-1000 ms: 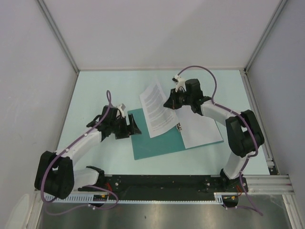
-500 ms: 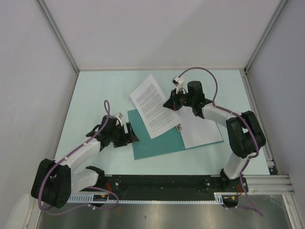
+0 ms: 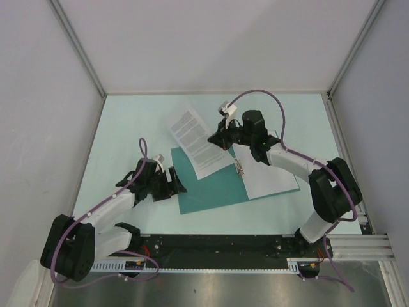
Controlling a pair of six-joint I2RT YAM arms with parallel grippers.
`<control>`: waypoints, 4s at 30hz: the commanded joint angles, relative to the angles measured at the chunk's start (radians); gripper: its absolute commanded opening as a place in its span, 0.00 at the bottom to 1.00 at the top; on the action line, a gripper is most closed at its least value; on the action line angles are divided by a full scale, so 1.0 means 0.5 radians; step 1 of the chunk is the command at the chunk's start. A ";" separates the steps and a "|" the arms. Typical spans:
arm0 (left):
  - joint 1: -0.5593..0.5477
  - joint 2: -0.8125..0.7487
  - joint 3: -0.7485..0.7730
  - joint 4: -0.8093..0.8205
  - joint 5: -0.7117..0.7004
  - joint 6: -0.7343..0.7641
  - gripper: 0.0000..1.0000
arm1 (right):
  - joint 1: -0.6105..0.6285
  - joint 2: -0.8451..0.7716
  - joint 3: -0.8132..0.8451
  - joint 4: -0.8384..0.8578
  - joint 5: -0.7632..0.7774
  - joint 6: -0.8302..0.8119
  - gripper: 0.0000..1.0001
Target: Put the files into the folder
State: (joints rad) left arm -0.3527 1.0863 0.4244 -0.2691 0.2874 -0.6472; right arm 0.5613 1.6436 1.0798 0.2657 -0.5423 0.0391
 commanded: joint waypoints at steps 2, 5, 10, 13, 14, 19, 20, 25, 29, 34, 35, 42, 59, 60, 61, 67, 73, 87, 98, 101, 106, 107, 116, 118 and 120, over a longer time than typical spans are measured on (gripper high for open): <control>-0.016 -0.003 0.029 0.066 -0.023 -0.013 0.86 | 0.031 -0.011 0.000 0.061 -0.106 -0.115 0.00; -0.016 0.015 0.004 0.102 -0.004 -0.034 0.86 | 0.034 -0.004 -0.012 0.113 -0.176 -0.036 0.00; -0.016 0.000 -0.027 0.124 0.002 -0.049 0.87 | 0.037 0.020 -0.070 0.223 -0.250 0.060 0.00; -0.016 -0.013 -0.027 0.112 0.002 -0.043 0.86 | 0.028 0.051 -0.104 0.297 -0.253 0.197 0.00; -0.016 -0.016 -0.027 0.103 0.002 -0.040 0.86 | 0.016 0.063 -0.107 0.309 -0.256 0.231 0.00; -0.016 -0.019 -0.033 0.112 0.020 -0.040 0.86 | -0.040 0.127 -0.202 0.496 -0.314 0.511 0.00; -0.016 -0.019 -0.036 0.115 0.026 -0.037 0.86 | -0.046 0.134 -0.239 0.518 -0.311 0.541 0.00; -0.016 -0.022 -0.054 0.127 0.045 -0.043 0.86 | -0.089 0.167 -0.337 0.628 -0.275 0.698 0.00; -0.016 -0.016 -0.079 0.155 0.063 -0.059 0.87 | -0.092 0.195 -0.435 0.653 -0.216 0.744 0.00; -0.016 -0.022 -0.085 0.152 0.063 -0.052 0.86 | -0.083 0.241 -0.567 0.788 -0.189 0.842 0.00; -0.016 -0.025 -0.085 0.158 0.063 -0.056 0.86 | -0.077 0.250 -0.589 0.809 -0.189 0.863 0.00; -0.016 -0.022 -0.097 0.161 0.082 -0.062 0.86 | -0.067 0.241 -0.669 0.718 -0.005 0.858 0.04; -0.016 -0.037 -0.165 0.188 0.091 -0.095 0.86 | -0.089 0.192 -0.586 0.248 0.216 0.649 0.34; -0.016 -0.037 -0.165 0.189 0.091 -0.098 0.86 | -0.089 0.180 -0.586 0.239 0.222 0.640 0.35; -0.016 -0.034 -0.168 0.192 0.091 -0.102 0.86 | -0.092 0.167 -0.589 0.230 0.229 0.634 0.36; -0.016 -0.016 -0.183 0.228 0.112 -0.114 0.86 | -0.095 0.121 -0.583 0.150 0.271 0.588 0.39; -0.016 0.012 -0.220 0.284 0.125 -0.141 0.86 | -0.046 0.127 -0.586 0.085 0.321 0.658 0.20; -0.016 -0.022 -0.220 0.262 0.134 -0.141 0.86 | 0.111 0.109 -0.653 0.183 0.489 0.946 0.00; -0.016 -0.031 -0.195 0.222 0.125 -0.114 0.86 | 0.071 0.039 -0.699 0.058 0.505 0.861 0.21; -0.016 -0.031 -0.192 0.216 0.112 -0.114 0.86 | 0.065 0.023 -0.708 0.021 0.505 0.830 0.20; -0.016 -0.016 -0.189 0.225 0.115 -0.117 0.86 | 0.074 0.017 -0.739 0.018 0.526 0.851 0.13; -0.016 -0.019 -0.186 0.222 0.112 -0.117 0.86 | 0.083 0.011 -0.757 0.027 0.529 0.861 0.11; -0.016 -0.031 -0.186 0.219 0.109 -0.123 0.86 | 0.166 -0.007 -0.871 0.162 0.597 1.023 0.00; -0.016 -0.028 -0.186 0.222 0.112 -0.129 0.86 | 0.193 -0.007 -0.883 0.180 0.618 1.057 0.00; -0.016 -0.028 -0.186 0.222 0.115 -0.129 0.86 | 0.221 -0.014 -0.899 0.196 0.655 1.084 0.00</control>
State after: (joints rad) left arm -0.3534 1.0733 0.3397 -0.0933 0.3687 -0.7177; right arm 0.6445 1.6672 0.6514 0.3279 -0.2577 0.5396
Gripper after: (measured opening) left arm 0.859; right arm 0.009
